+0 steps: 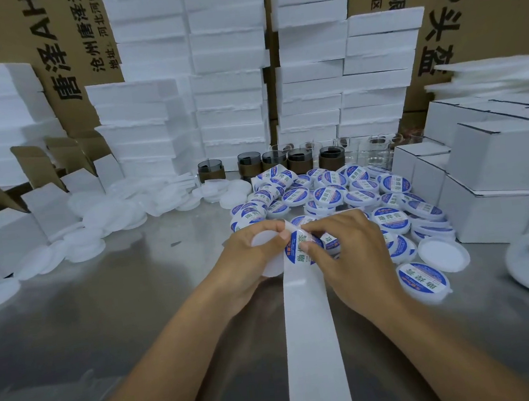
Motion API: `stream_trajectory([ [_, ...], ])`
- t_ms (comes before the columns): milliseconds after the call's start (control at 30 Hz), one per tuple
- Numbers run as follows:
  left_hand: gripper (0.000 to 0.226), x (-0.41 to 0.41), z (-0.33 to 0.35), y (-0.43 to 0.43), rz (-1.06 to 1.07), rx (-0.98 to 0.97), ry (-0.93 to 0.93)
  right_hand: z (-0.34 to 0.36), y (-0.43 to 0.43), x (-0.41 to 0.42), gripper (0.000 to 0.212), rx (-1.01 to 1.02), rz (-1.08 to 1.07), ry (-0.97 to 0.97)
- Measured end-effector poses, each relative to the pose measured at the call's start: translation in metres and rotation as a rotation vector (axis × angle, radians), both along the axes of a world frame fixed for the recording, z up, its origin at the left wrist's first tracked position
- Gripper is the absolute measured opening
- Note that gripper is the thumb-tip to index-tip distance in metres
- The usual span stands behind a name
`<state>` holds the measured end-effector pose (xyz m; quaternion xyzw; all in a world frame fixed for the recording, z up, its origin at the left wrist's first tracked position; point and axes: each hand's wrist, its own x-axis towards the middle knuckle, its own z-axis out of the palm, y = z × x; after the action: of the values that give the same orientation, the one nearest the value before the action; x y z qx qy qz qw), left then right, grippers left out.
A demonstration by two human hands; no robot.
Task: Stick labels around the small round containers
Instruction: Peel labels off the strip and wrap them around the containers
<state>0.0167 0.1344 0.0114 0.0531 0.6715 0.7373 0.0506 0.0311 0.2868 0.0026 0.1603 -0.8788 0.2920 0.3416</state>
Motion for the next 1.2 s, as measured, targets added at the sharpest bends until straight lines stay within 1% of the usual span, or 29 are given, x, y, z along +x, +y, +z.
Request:
stream_trajectory([
  [67,0.006,0.0,0.0,0.0,0.014,-0.003,0.003,0.001,0.0,0.001,0.018,0.003,-0.01,0.009],
  [233,0.015,-0.003,-0.002,0.002,0.081,-0.074,0.046,0.0,0.001,0.001,0.019,0.026,-0.029,-0.01],
  [333,0.015,-0.003,-0.002,0.001,0.103,-0.049,0.043,0.001,0.002,0.001,0.016,0.03,-0.004,0.002],
  [467,0.016,-0.003,-0.001,0.001,0.17,-0.049,0.047,0.004,0.003,0.0,0.012,-0.007,0.034,-0.059],
  [567,0.019,-0.005,-0.003,0.001,0.234,-0.096,0.073,0.005,0.004,0.001,0.01,-0.022,0.056,-0.102],
  [633,0.019,-0.005,-0.005,0.001,0.262,-0.113,0.087,0.006,0.003,0.002,0.011,-0.071,0.076,-0.133],
  [700,0.019,-0.006,-0.005,0.001,0.278,-0.114,0.086,0.009,0.001,0.003,0.016,-0.205,0.088,-0.179],
  [833,0.023,-0.008,-0.009,0.001,0.287,-0.113,0.108,0.019,0.001,0.005,0.029,-0.658,0.157,-0.28],
  [900,0.022,-0.009,-0.008,0.001,0.296,-0.105,0.117,0.024,0.005,0.006,0.03,-0.852,0.184,-0.318],
  [967,0.019,-0.011,-0.006,-0.002,0.39,-0.126,0.161,0.027,0.007,0.006,0.031,-1.01,0.174,-0.364],
  [1033,0.023,-0.015,-0.002,-0.006,0.538,-0.203,0.204,0.031,0.007,0.006,0.03,-1.147,0.201,-0.424],
  [1067,0.025,-0.016,0.0,-0.008,0.591,-0.173,0.214,0.032,0.006,0.005,0.028,-1.21,0.245,-0.463],
  [1133,0.031,-0.016,0.006,-0.01,0.639,0.009,0.213,0.036,0.004,0.007,0.022,-1.311,0.372,-0.552],
  [1200,0.035,-0.014,0.013,-0.012,0.668,0.124,0.239,0.039,0.002,0.011,0.011,-1.349,0.505,-0.627],
])
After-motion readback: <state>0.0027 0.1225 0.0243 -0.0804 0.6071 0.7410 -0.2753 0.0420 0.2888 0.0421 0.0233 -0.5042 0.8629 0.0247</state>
